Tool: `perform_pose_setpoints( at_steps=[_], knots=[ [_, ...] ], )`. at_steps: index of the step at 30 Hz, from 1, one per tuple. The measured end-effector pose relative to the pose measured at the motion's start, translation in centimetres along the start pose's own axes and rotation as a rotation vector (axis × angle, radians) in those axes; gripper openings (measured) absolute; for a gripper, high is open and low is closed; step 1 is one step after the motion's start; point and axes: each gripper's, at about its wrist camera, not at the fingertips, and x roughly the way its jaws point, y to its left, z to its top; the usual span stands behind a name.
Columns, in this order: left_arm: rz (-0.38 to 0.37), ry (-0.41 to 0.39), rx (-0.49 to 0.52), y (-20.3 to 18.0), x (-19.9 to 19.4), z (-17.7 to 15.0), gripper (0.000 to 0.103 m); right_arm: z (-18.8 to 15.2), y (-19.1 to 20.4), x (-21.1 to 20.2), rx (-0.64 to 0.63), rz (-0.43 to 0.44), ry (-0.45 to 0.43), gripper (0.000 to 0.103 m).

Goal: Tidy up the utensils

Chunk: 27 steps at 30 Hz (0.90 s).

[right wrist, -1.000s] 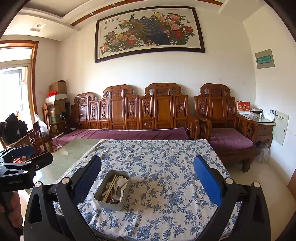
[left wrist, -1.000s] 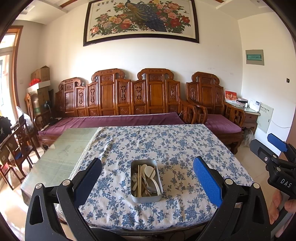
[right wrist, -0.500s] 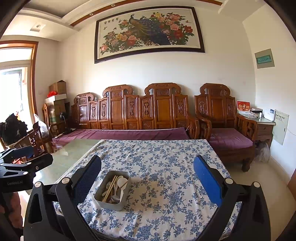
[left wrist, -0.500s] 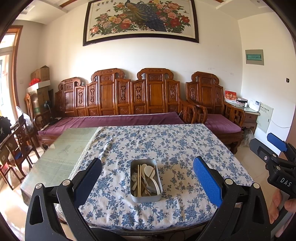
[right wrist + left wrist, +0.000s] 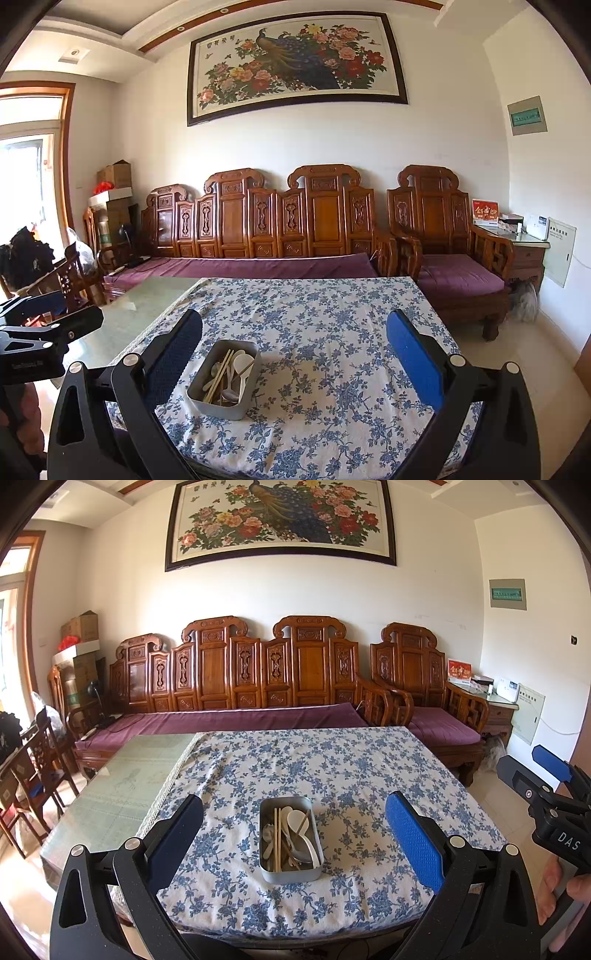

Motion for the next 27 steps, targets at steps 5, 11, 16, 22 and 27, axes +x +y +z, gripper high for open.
perform_pose_setpoints(
  at_steps=[5,11,16,22,27],
  knots=[
    [-0.008,-0.007,0.0,-0.09,-0.34,0.14,0.095,-0.01,-0.09,-0.01,0.001,-0.001,-0.001,0.1],
    [-0.012,-0.012,0.002,-0.33,-0.63,0.21,0.095,-0.09,-0.14,0.0,0.003,0.0,0.0,0.1],
    [-0.012,-0.012,0.003,-0.36,-0.65,0.2,0.095,-0.1,-0.13,-0.01,0.005,-0.001,-0.001,0.1],
    [-0.014,-0.011,0.004,-0.46,-0.79,0.26,0.095,-0.25,-0.16,0.07,0.007,-0.001,-0.002,0.1],
    [-0.015,-0.011,0.002,-0.46,-0.86,0.31,0.095,-0.22,-0.17,0.05,0.007,-0.001,-0.003,0.1]
  ],
)
